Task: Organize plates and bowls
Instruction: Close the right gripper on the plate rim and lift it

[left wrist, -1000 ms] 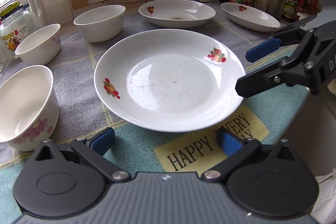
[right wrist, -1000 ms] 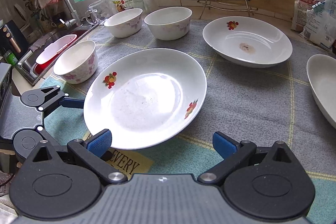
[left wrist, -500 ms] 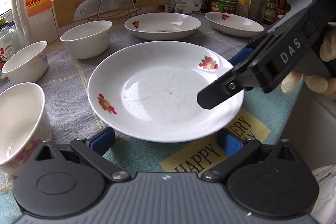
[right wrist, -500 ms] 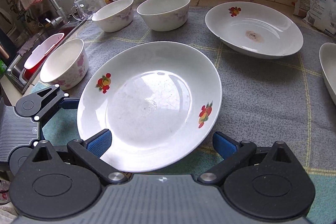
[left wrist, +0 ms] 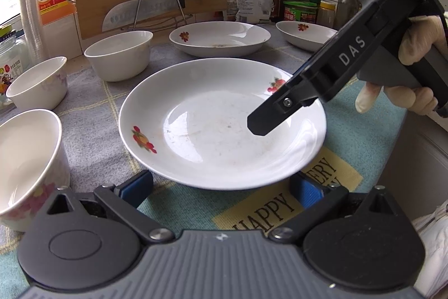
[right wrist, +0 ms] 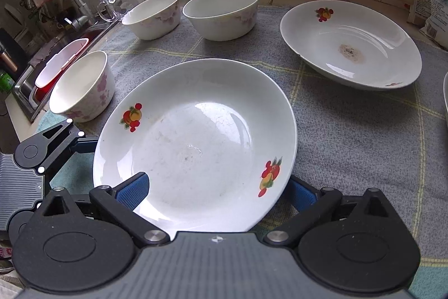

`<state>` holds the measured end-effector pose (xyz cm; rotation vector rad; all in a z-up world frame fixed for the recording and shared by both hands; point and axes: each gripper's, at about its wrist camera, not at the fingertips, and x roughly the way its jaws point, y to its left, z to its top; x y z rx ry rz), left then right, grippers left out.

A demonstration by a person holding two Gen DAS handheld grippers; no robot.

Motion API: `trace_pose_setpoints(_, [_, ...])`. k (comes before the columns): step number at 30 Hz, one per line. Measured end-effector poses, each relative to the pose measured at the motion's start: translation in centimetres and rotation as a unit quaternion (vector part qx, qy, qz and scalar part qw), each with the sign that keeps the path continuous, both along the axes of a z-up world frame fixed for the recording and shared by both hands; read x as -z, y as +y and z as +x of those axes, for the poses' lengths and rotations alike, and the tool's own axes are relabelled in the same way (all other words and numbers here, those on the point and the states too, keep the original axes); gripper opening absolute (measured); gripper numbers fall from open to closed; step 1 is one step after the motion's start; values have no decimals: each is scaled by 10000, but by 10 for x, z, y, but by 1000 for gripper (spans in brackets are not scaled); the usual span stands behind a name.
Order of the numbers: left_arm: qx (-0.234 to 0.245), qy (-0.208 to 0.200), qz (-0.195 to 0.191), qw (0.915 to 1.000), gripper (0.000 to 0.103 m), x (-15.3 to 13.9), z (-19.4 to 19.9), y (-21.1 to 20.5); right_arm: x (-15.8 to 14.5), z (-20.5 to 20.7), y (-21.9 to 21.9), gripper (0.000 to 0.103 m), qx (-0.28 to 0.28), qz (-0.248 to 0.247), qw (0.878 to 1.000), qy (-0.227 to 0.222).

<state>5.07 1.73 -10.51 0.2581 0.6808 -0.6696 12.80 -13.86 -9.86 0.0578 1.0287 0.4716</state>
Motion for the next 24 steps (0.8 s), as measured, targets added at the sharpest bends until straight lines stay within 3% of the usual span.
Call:
trace_pose_setpoints(11, [48, -14, 68, 10000, 103, -1, 3, -2, -1, 28, -1, 103, -584, -3, 9983, 45])
trace_pose_setpoints(24, [233, -66, 164, 9996, 103, -2, 7, -1, -3, 64, 0, 103, -926, 335, 9947, 282])
